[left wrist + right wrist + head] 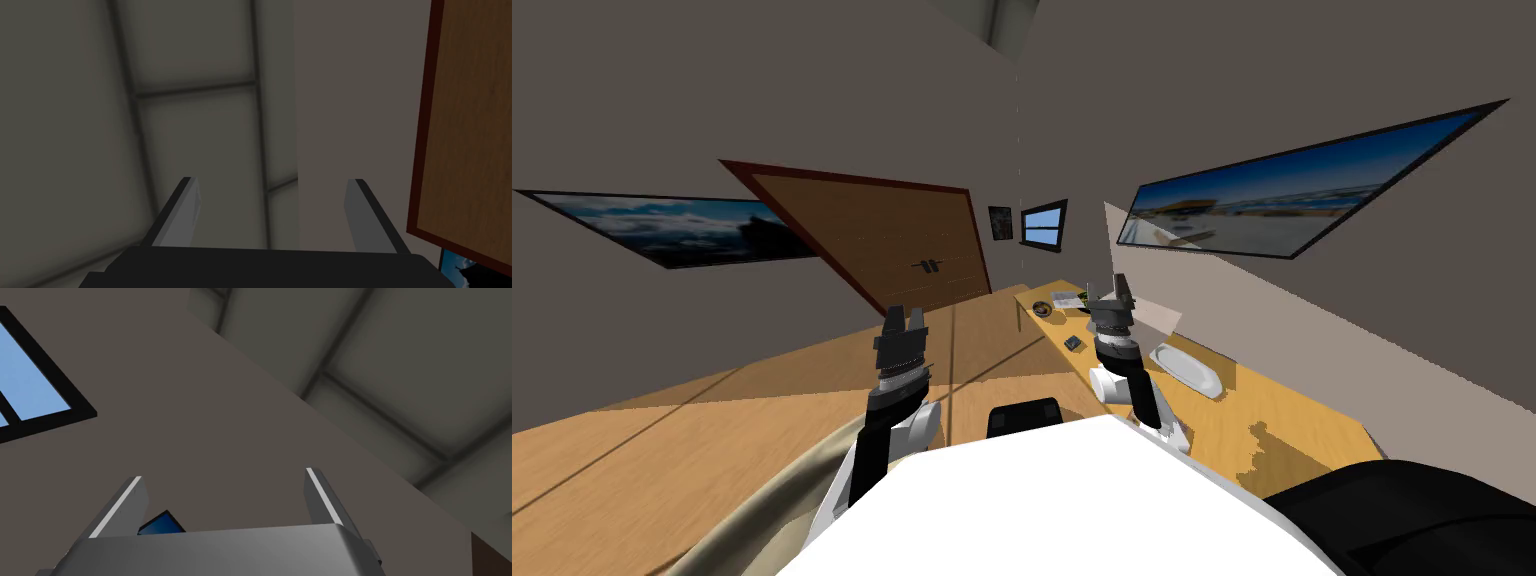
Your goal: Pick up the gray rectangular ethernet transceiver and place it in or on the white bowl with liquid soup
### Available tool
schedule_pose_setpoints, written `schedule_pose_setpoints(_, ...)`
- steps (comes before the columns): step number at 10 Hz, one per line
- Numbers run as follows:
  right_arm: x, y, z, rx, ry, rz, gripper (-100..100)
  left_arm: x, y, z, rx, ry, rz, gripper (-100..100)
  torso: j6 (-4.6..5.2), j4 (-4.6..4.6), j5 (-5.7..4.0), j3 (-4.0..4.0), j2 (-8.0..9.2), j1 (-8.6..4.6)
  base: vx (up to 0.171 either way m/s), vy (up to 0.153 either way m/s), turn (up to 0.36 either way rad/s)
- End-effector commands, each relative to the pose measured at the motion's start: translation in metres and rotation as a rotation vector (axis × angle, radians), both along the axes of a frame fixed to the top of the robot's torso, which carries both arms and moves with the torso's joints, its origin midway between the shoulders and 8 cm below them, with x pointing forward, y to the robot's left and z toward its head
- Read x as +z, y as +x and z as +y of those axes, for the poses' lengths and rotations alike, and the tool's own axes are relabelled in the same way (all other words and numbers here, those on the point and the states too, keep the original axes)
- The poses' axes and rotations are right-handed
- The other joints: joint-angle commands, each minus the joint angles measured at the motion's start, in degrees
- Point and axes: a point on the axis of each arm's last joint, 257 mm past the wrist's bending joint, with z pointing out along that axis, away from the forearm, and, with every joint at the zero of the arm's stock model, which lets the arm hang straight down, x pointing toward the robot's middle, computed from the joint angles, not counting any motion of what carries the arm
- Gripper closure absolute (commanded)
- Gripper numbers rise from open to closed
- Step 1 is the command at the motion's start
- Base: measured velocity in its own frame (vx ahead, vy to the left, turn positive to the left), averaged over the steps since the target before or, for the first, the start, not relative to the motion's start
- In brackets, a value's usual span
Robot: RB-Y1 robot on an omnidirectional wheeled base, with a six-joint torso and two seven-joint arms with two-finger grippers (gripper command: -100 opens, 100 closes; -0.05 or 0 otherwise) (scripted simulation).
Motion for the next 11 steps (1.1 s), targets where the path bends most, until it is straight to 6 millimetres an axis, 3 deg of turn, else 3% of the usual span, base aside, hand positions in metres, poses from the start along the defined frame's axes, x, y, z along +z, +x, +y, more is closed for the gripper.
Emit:
schedule_pose_setpoints(1, -0.011, 0.003, 0.014, -0.006, -0.094, 0.028, -100, 0.0, 0.0, 0.0, 0.0, 0.0, 0.0, 0, 0.0, 0.0, 0.0, 0.0, 0.0, 0.0, 0.003, 0.034, 0.207)
schedule_pose_setpoints(4, -0.039, 0.007, 0.039, -0.022, -0.257, 0.081, -100, 0.0, 0.0, 0.0, 0.0, 0.0, 0.0, 0, -0.02, 0.0, 0.06, 0.0, 0.0, 0.28, 0.005, 0.071, 0.172)
schedule_pose_setpoints(5, -0.04, 0.007, 0.041, -0.027, -0.272, 0.082, -100, 0.0, 0.0, 0.0, 0.0, 0.0, 0.0, 0, -0.02, 0.0, 0.06, -0.01, -0.02, 0.28, 0.011, 0.043, 0.072)
schedule_pose_setpoints(9, -0.084, 0.008, 0.072, -0.04, -0.485, 0.141, -100, 0.0, 0.0, 0.0, 0.0, 0.0, 0.0, 0, 0.01, -0.01, 0.04, -0.02, -0.04, 0.16, 0.013, 0.046, 0.16)
schedule_pose_setpoints(10, -0.084, 0.008, 0.074, -0.043, -0.496, 0.141, -100, 0.0, 0.0, 0.0, 0.0, 0.0, 0.0, 0, -0.02, -0.01, 0.04, -0.03, -0.05, 0.2, 0.013, 0.043, 0.088)
schedule_pose_setpoints(11, -0.101, 0.007, 0.084, -0.043, -0.569, 0.16, -100, 0.0, 0.0, 0.0, 0.0, 0.0, 0.0, 0, 0.01, -0.01, 0.05, -0.02, -0.03, 0.17, 0.015, 0.048, 0.19)
